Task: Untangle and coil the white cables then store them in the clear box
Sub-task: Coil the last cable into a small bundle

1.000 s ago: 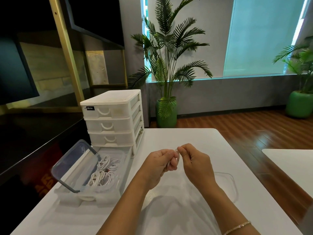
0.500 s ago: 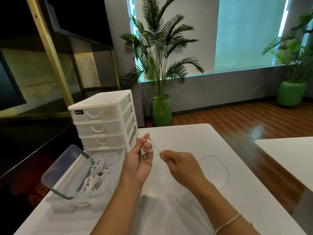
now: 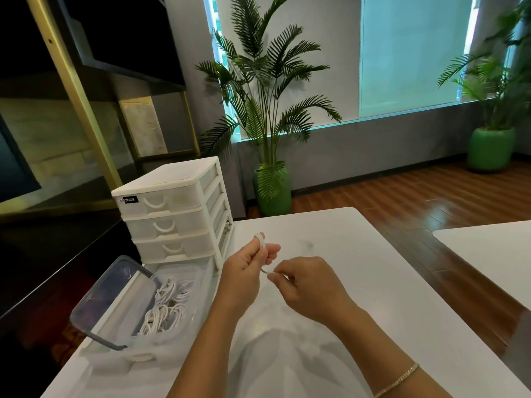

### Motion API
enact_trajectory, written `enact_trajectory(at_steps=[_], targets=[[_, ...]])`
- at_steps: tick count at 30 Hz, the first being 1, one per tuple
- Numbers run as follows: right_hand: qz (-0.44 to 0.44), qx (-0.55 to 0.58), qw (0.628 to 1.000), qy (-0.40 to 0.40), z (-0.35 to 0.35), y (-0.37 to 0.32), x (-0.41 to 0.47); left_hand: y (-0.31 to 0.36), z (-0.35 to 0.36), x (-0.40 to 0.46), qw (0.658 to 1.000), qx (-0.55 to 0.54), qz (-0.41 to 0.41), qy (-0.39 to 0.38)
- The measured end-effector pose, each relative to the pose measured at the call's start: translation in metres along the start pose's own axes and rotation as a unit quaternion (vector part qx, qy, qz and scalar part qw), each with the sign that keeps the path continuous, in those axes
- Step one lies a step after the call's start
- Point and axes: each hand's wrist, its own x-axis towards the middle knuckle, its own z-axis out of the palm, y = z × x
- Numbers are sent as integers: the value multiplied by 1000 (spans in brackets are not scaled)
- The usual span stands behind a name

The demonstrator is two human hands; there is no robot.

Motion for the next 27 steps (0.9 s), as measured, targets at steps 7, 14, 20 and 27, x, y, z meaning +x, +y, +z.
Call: enact_trajectory(at_steps=[7,14,20,27], targets=[[3,30,996,82,-3,6,3,-1,5,-3,994,53,-28,-88],[25,64,987,146,-5,13,4,-5,3,0,987,13,-28,-157],[37,94,983,152,-6,11,4,-10,1,1,986,-1,-7,-166],[68,127,978,152,-10,12,5,-4,-2,-1,986,-65,-13,-155]])
